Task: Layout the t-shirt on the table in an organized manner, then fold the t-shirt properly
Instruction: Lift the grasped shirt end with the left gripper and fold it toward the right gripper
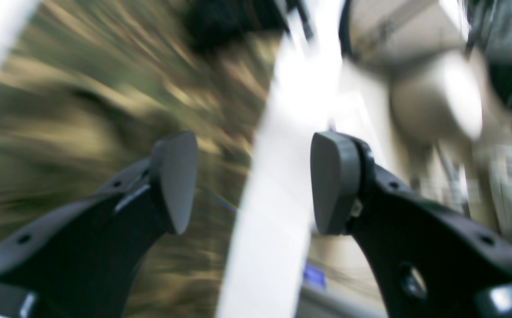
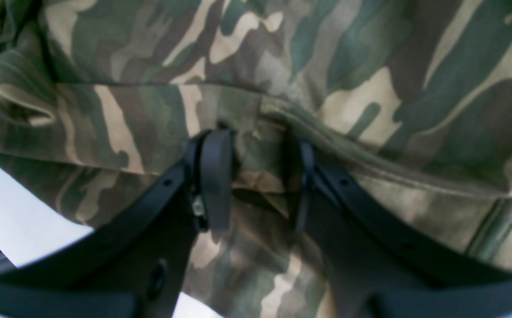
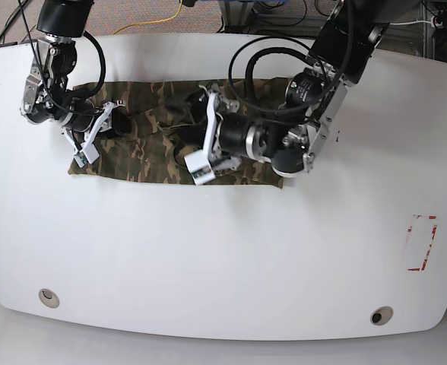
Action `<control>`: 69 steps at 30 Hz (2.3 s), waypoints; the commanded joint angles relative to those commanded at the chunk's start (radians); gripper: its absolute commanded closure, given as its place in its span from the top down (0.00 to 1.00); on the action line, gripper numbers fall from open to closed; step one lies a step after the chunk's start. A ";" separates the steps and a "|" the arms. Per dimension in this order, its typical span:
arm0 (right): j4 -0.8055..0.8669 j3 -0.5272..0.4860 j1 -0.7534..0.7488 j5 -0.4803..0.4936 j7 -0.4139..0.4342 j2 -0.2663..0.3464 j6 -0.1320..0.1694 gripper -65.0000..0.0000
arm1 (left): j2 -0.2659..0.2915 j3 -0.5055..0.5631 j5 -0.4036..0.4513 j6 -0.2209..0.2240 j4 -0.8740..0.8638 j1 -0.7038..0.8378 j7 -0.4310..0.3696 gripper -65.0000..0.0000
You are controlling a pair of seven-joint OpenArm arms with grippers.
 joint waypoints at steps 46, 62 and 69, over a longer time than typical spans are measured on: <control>0.000 0.002 -0.003 0.000 0.000 0.000 0.000 0.29 | -0.026 0.181 0.201 0.295 -0.166 -0.023 -0.199 0.14; 0.000 0.002 -0.003 0.000 -0.002 0.000 0.000 0.29 | -0.032 0.311 0.206 0.140 -0.008 -0.018 -0.195 0.14; 0.000 0.002 -0.005 0.000 -0.002 0.000 0.000 0.29 | -0.034 0.358 0.206 0.046 0.009 -0.026 -0.193 0.14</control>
